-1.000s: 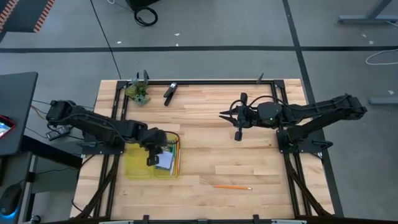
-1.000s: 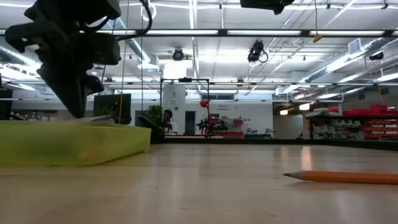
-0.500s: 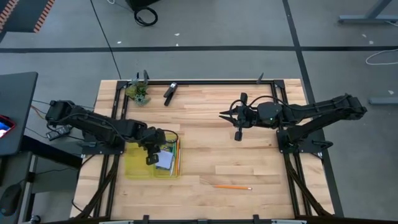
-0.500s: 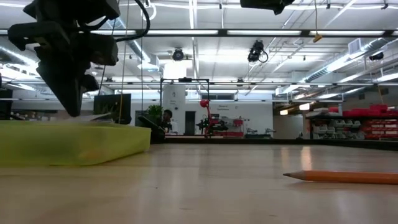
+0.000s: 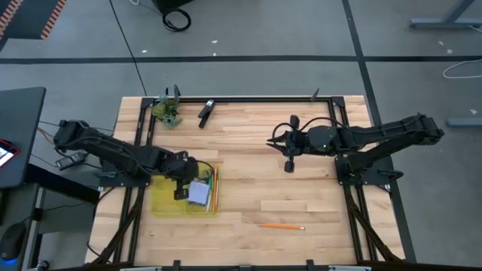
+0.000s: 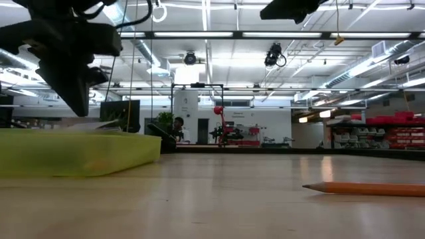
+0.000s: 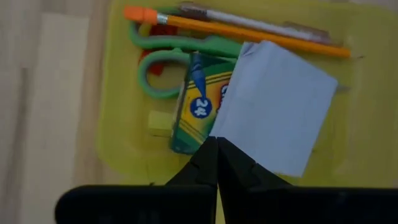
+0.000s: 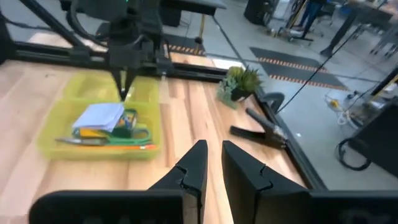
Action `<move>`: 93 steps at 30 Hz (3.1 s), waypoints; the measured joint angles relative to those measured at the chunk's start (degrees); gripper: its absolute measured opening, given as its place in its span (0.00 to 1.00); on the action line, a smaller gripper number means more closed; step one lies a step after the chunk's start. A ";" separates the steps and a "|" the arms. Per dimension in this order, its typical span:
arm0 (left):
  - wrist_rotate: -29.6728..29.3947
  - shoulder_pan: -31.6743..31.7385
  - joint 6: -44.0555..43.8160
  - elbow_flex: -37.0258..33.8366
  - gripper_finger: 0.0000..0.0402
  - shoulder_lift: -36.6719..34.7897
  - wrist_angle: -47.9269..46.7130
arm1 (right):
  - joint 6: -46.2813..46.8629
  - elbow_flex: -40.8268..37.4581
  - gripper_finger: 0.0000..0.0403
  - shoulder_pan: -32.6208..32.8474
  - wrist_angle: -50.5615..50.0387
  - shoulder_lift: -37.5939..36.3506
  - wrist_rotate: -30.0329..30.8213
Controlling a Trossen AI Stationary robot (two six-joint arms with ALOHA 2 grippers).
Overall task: Pack school essentials
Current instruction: Put the orange pencil into the yellow pencil box
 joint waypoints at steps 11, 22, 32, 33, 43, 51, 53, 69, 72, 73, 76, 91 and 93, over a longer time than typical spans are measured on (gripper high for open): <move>-5.66 -4.50 1.06 -3.41 0.01 -2.53 4.64 | 1.08 0.04 0.14 -0.72 1.55 5.34 -4.34; -6.56 -1.86 3.64 -8.20 0.01 -14.96 11.84 | 4.85 0.28 0.16 -3.74 1.32 8.68 -12.13; -6.94 0.37 4.03 -16.60 0.01 -25.85 23.79 | 9.91 0.22 0.27 -1.64 -0.36 15.01 -13.12; -7.46 0.35 4.03 -17.33 0.01 -27.18 23.98 | 10.64 0.24 0.29 -1.26 -0.21 15.57 -13.11; -11.20 0.71 4.85 -22.63 0.01 -38.43 28.45 | 17.07 0.22 0.35 1.71 -1.75 20.46 -13.14; -12.04 2.38 4.81 -27.96 0.01 -45.88 31.66 | 20.82 0.20 0.35 2.70 -1.78 23.28 -13.10; -12.04 2.62 5.43 -29.31 0.01 -47.70 31.77 | 21.52 0.28 0.35 2.75 -0.74 24.11 -13.09; -12.17 2.56 5.16 -36.69 0.01 -56.73 35.71 | 21.45 2.91 0.36 2.80 -0.68 31.48 -13.08; -11.78 2.56 4.79 -37.32 0.01 -56.99 36.57 | 21.51 2.91 0.36 2.80 -0.02 31.55 -13.08; -11.77 2.56 4.72 -37.56 0.01 -57.02 36.93 | 21.51 2.92 0.36 2.80 0.32 31.55 -13.09; -11.46 2.56 4.66 -38.89 0.01 -57.30 39.70 | 21.58 2.93 0.36 2.82 0.90 31.55 -13.09; -9.85 2.53 5.10 -40.08 0.01 -57.30 42.12 | 21.44 2.95 0.36 2.82 2.22 31.55 -13.08; -9.86 2.53 5.10 -40.08 0.01 -57.30 42.08 | 21.32 2.95 0.36 2.84 2.21 31.55 -13.10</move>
